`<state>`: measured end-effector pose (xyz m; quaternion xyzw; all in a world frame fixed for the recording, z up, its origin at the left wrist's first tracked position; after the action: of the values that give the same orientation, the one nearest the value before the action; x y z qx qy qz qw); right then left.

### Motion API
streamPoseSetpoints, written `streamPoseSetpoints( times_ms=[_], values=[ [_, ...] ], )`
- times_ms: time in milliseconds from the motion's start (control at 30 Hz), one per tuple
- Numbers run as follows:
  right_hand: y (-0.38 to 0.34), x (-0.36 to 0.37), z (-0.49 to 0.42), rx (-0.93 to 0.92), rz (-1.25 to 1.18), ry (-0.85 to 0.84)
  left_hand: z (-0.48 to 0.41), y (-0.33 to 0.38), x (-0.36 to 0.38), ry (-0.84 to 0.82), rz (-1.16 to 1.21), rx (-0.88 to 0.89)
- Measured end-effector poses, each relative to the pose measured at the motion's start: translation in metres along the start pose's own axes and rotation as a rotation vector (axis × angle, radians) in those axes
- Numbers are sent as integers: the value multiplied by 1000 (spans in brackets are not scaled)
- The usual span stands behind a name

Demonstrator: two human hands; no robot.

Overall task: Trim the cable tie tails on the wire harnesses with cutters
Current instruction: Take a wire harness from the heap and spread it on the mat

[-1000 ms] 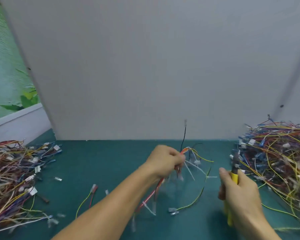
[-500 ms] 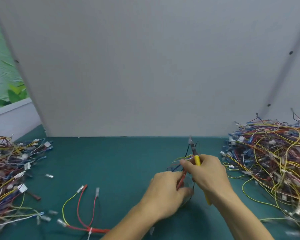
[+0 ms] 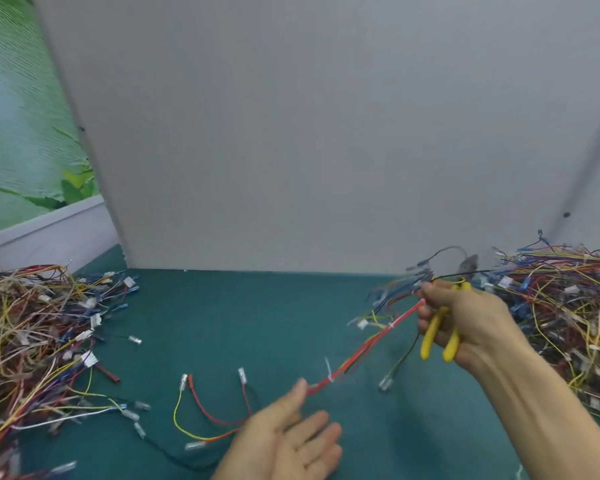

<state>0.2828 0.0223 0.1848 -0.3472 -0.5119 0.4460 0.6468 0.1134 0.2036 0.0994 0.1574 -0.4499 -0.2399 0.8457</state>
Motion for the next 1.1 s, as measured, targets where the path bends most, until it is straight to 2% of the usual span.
streamPoseSetpoints(
  times_ms=[67, 133, 267, 400, 533, 667, 733, 800, 900, 1000, 1100],
  values=[
    [-24, -1, 5, -71, -39, -8, -4, 22, 0, 40, -53, 68],
    [-45, -3, 10, -150, -53, -23, -9, 56, 12, -35, -2, 195],
    [-74, -4, 21, -319, -149, -84, -3, 137, 54, -175, -68, 386],
    [-73, -3, 24, -390, -154, -130, -8, 187, 87, -210, -175, 548],
    [-23, -10, 14, -280, 236, -63, -42, 169, 57, -75, -304, 582],
    [31, -21, 8, -181, 707, -126, -79, 128, -16, 169, -420, 487],
    [43, -24, 9, -123, 814, -181, -87, 118, -38, 229, -459, 449],
    [44, -24, 13, -70, 975, -278, -88, 119, -48, 272, -514, 452],
    [32, -31, 18, -50, 1429, -409, -85, 125, -51, 314, -606, 488],
    [7, -52, 17, -59, 1728, -344, -82, 126, -50, 315, -632, 495],
    [-15, -72, 20, -53, 1761, -286, -81, 127, -51, 321, -626, 487]
  ],
)
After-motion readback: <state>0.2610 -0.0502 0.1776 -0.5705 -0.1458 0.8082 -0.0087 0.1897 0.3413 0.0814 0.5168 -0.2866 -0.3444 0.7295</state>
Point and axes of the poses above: each hand's wrist, its own z-axis away from the middle knuckle, its own x-axis out of the palm, y = z × x, the point moved 9 cm from there along -z, towards the middle knuckle, and after that the axes turned 4 degrees about -z, right-handed, at the moved point
